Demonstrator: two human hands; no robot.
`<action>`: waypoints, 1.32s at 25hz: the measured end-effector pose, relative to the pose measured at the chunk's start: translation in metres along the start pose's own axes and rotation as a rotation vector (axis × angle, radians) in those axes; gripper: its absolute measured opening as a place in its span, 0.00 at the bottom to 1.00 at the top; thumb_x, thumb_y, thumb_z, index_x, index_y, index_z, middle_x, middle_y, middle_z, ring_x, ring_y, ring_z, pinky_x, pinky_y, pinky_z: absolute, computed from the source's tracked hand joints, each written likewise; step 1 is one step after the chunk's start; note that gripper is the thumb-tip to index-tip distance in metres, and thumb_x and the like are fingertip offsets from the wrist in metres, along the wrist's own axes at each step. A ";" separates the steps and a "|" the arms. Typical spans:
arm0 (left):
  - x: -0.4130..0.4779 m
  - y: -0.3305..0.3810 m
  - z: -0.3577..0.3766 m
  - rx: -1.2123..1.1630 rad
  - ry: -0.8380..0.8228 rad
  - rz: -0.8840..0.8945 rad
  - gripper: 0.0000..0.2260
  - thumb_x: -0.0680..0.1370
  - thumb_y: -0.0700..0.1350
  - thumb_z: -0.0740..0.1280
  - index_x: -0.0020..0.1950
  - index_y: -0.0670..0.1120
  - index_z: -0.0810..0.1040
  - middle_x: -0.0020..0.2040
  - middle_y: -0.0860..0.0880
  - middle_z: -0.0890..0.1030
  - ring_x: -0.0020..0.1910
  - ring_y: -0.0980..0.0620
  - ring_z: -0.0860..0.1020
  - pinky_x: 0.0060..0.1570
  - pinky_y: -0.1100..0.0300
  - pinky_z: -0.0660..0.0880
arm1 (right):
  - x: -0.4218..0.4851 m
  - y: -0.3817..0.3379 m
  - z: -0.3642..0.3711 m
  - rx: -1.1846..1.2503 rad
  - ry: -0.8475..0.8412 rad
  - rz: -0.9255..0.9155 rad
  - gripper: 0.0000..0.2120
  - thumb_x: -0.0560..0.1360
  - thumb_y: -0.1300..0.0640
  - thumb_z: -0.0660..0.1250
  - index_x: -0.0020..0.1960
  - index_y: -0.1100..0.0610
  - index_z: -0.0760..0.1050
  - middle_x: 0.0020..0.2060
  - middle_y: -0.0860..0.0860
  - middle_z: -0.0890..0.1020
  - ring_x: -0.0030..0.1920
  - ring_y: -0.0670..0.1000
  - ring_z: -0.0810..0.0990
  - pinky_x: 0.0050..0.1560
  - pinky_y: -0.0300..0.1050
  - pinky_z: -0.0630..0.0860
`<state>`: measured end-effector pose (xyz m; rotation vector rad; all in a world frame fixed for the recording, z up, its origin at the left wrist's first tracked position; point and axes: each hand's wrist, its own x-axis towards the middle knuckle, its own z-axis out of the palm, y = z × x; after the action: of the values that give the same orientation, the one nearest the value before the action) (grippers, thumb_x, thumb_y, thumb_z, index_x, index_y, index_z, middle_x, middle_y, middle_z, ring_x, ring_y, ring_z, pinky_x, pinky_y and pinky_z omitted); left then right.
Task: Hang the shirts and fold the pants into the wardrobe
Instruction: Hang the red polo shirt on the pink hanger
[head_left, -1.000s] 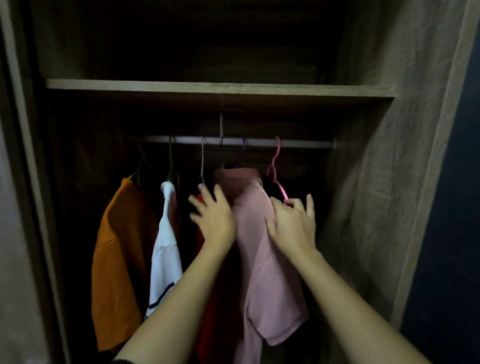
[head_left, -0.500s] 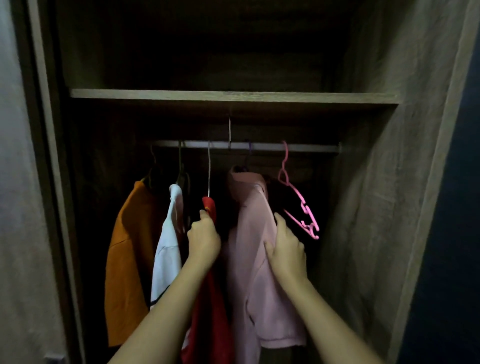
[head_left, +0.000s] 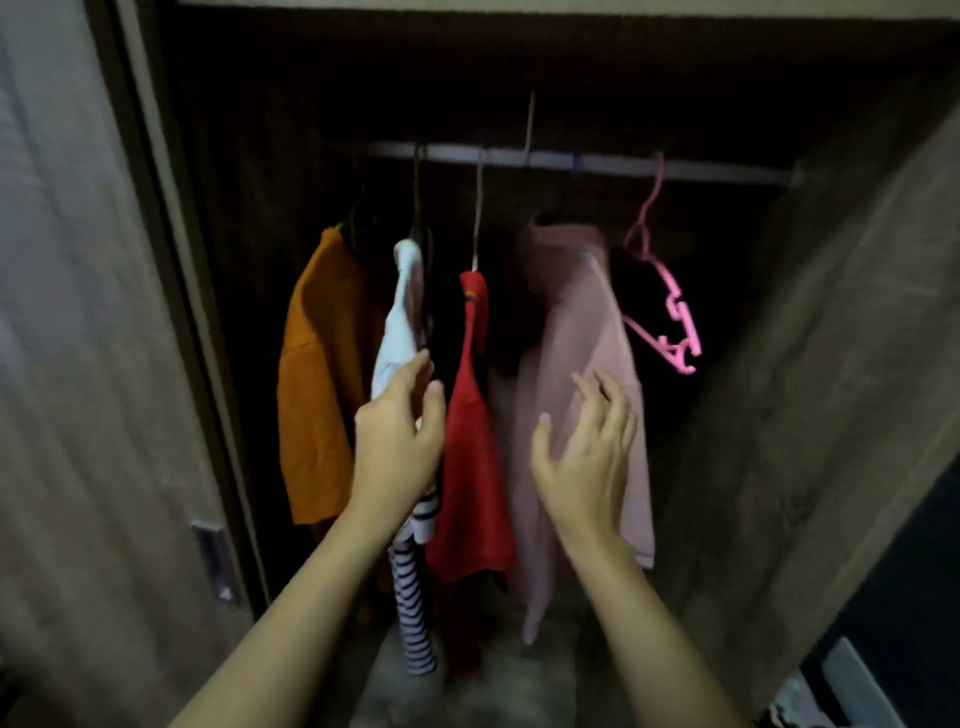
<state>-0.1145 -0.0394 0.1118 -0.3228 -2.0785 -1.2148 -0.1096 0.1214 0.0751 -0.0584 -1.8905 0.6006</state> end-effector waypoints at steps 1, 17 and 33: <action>-0.017 -0.009 -0.017 -0.005 0.026 -0.002 0.15 0.78 0.42 0.63 0.64 0.42 0.76 0.45 0.49 0.83 0.41 0.64 0.78 0.42 0.78 0.67 | -0.013 -0.014 0.006 0.058 0.001 -0.024 0.20 0.71 0.61 0.66 0.62 0.64 0.71 0.62 0.61 0.72 0.62 0.57 0.68 0.66 0.41 0.61; -0.284 -0.257 -0.408 0.766 -0.014 -0.537 0.24 0.76 0.51 0.53 0.67 0.40 0.73 0.67 0.41 0.74 0.66 0.42 0.72 0.58 0.50 0.74 | -0.370 -0.370 0.130 0.706 -0.830 -0.157 0.16 0.75 0.58 0.57 0.59 0.64 0.74 0.56 0.59 0.77 0.59 0.52 0.71 0.63 0.43 0.64; -0.333 -0.393 -0.518 1.313 -0.376 -0.342 0.34 0.67 0.43 0.65 0.72 0.41 0.62 0.71 0.47 0.69 0.70 0.46 0.66 0.58 0.42 0.72 | -0.371 -0.549 0.291 -0.169 -1.829 -0.493 0.29 0.74 0.38 0.54 0.67 0.56 0.69 0.69 0.56 0.70 0.67 0.57 0.70 0.68 0.55 0.62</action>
<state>0.1498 -0.6393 -0.2105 0.4673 -2.8326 0.2717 -0.0877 -0.5834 -0.0866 1.1832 -3.4603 -0.0256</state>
